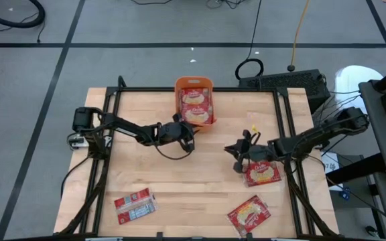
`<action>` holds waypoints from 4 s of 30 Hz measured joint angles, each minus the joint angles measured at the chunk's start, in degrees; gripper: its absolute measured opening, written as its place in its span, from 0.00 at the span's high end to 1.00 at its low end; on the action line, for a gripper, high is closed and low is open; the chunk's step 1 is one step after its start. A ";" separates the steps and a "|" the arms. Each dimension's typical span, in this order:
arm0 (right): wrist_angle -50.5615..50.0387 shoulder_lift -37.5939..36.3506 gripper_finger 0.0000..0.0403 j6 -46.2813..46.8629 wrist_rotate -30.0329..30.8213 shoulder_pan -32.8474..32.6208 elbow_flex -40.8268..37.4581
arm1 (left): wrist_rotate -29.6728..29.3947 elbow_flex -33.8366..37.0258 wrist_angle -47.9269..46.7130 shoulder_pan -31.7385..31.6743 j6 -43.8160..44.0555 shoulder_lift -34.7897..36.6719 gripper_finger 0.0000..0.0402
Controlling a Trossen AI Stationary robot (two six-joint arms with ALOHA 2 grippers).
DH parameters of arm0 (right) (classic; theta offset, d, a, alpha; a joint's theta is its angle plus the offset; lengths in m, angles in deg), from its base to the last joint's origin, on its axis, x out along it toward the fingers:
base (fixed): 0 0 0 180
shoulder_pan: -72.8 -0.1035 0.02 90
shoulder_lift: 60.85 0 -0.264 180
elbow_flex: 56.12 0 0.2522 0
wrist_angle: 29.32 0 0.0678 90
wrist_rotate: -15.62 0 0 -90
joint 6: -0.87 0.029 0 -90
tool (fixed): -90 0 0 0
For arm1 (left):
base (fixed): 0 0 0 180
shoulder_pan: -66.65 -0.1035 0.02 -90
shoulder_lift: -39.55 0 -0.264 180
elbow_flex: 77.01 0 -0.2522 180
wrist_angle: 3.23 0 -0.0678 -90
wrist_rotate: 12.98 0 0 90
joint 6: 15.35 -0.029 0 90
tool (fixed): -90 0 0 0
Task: Sort popcorn bags into baskets
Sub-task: Adjust orange bin on the table, then put the bottom left red popcorn bag into the orange bin
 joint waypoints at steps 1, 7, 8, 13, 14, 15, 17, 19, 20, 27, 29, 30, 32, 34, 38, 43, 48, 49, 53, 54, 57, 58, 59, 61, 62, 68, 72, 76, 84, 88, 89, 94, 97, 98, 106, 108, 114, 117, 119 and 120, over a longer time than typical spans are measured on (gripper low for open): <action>0.14 0.01 0.93 0.81 0.02 -0.78 0.00 | 0.11 0.00 1.18 0.16 -0.27 -0.05 0.75; 4.19 0.01 0.93 5.11 0.20 -5.93 0.00 | 0.76 -0.04 4.46 4.21 2.54 2.34 0.75; 4.67 0.16 0.93 5.89 1.13 -6.79 0.00 | 0.67 -0.04 3.77 5.39 3.28 3.26 0.75; 5.61 0.93 0.93 7.31 4.57 -8.55 0.01 | -4.27 -0.11 -2.18 13.31 5.48 8.97 0.75; 5.75 1.22 0.93 8.08 4.58 -8.61 0.02 | -5.87 -0.13 -4.16 15.00 5.58 10.33 0.75; 5.44 1.46 0.93 8.51 4.59 -8.61 0.02 | -7.50 -0.13 -7.14 16.61 5.80 11.87 0.75; 5.56 2.21 0.93 9.24 5.38 -8.63 0.00 | -10.69 -0.13 -13.33 19.80 7.58 14.49 0.75; 6.50 3.45 0.93 9.42 9.10 -8.48 0.02 | -13.03 -0.15 -20.91 22.56 10.86 16.70 0.75; 7.54 4.52 0.93 9.08 11.49 -8.35 0.02 | -13.91 -0.13 -24.66 23.77 13.06 17.45 0.75; 21.71 14.12 0.93 5.74 13.39 -4.84 0.02 | -10.97 -0.13 -46.66 31.87 32.92 18.44 0.75; 23.95 15.65 0.93 3.58 10.61 -4.01 0.02 | -8.90 -0.09 -50.35 34.76 39.57 18.44 0.75; 24.72 16.15 0.93 2.76 9.46 -3.71 0.02 | -7.67 -0.09 -51.28 36.32 42.77 18.44 0.75; 25.81 16.67 0.93 2.02 7.80 -3.26 0.02 | -4.71 -0.09 -52.29 39.93 47.10 18.44 0.75; 25.75 16.71 0.93 1.91 7.07 -3.20 0.02 | -2.04 -0.09 -53.06 43.78 51.68 18.43 0.75; 25.59 16.14 0.93 1.60 5.50 -3.32 0.02 | -1.45 -0.09 -55.13 51.22 60.41 17.98 0.75; 26.09 15.32 0.93 1.21 -0.73 -3.35 0.07 | -1.61 -0.09 -62.56 58.14 70.89 17.98 0.75; 26.33 15.26 0.93 1.28 -4.05 -3.34 0.09 | -1.30 -0.09 -66.68 63.14 74.00 17.98 0.72; 26.46 15.23 0.93 1.31 -4.69 -3.34 0.09 | -0.93 -0.09 -67.26 63.64 74.13 17.98 0.69; 26.44 15.22 0.93 1.24 -4.98 -3.34 0.09 | -1.04 0.09 -71.34 64.32 79.21 17.98 0.55; 26.46 15.22 0.93 1.24 -4.98 -3.34 0.09 | -1.00 0.47 -71.32 64.44 80.64 17.98 0.50; 26.45 15.22 0.93 1.39 -5.01 -3.34 0.09 | -0.26 2.28 -70.10 64.47 83.42 17.98 0.37; 26.45 15.22 0.93 1.39 -5.03 -3.39 0.09 | 0.56 3.32 -68.22 64.43 84.09 17.98 0.33; 26.45 15.22 0.93 1.39 -5.07 -3.54 0.09 | 1.25 4.41 -66.28 64.35 84.72 17.98 0.30; 26.43 15.22 0.93 1.23 -5.05 -3.93 0.09 | 1.71 6.66 -62.81 64.07 85.17 17.98 0.24; 26.46 15.22 0.93 0.90 -5.07 -4.11 0.09 | 1.82 7.68 -60.86 63.98 85.12 17.98 0.22; 26.46 15.22 0.93 -1.22 -5.05 -4.48 0.07 | 0.36 11.89 -52.78 64.03 82.47 18.22 0.31; 26.81 15.22 0.93 -1.31 -5.05 -4.48 0.07 | 0.01 13.77 -49.86 63.92 79.06 18.24 0.53; 26.93 15.22 0.93 -1.24 -5.05 -4.48 0.07 | -2.25 14.15 -46.67 63.18 72.23 18.09 0.81; 29.52 15.24 0.93 -1.20 -5.05 -4.48 0.07 | -10.35 14.40 -39.32 59.00 58.65 18.21 0.97; 31.80 15.22 0.93 -1.72 -5.03 -4.48 0.07 | -15.84 14.40 -37.40 55.91 50.62 20.25 0.99; 32.34 15.22 0.93 -1.80 -5.05 -4.48 0.07 | -17.50 14.40 -36.38 55.05 48.14 20.99 0.99; 34.35 15.23 0.93 -1.63 -4.98 -4.37 0.07 | -22.05 14.38 -25.84 51.21 28.95 25.29 0.99; 34.85 15.24 0.93 -1.78 -5.01 -4.37 0.07 | -22.09 14.32 -16.43 49.02 14.18 27.16 0.99; 34.86 15.24 0.93 -1.74 -5.01 -4.37 0.07 | -22.05 14.29 -13.29 48.27 9.36 27.54 0.99; 35.52 15.46 0.88 -1.20 -7.75 -4.36 0.07 | -9.23 14.29 8.66 41.51 -22.04 27.84 1.00; 37.22 15.46 0.85 -1.21 -10.21 -4.35 0.07 | -3.77 14.29 12.21 39.82 -26.69 27.84 0.99; 46.65 16.25 0.77 0.02 -17.07 -4.37 0.07 | 10.74 14.27 18.51 34.76 -42.03 27.84 0.99; 51.85 18.15 0.72 1.84 -19.70 -4.37 0.11 | 17.09 13.86 19.69 32.26 -47.87 27.84 0.99; 54.50 19.94 0.69 3.65 -20.99 -4.32 0.60 | 20.85 13.08 19.53 30.80 -49.87 27.82 0.99; 55.41 20.81 0.67 4.14 -21.21 -4.32 0.79 | 22.47 12.57 19.53 30.22 -50.53 27.82 0.99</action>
